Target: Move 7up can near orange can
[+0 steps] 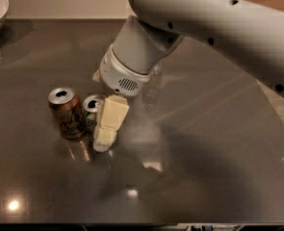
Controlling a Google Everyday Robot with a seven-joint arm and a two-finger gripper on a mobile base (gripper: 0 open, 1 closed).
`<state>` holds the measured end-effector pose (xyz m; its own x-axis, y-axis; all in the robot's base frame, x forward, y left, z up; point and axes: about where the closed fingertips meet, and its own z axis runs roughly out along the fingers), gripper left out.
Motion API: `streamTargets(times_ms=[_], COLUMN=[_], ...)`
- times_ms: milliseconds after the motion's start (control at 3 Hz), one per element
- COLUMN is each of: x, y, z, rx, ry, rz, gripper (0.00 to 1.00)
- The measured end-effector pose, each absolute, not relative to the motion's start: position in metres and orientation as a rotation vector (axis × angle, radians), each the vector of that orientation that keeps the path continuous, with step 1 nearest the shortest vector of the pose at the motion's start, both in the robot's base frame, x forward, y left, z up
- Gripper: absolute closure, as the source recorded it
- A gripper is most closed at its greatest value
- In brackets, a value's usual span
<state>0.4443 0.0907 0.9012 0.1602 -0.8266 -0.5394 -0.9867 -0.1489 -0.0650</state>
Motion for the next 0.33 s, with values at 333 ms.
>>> streamTargets(times_ms=[333], x=[0.4443], y=[0.0907], z=[0.9012], rx=[-2.041], ry=[1.722], rz=[0.538], gripper=[0.0])
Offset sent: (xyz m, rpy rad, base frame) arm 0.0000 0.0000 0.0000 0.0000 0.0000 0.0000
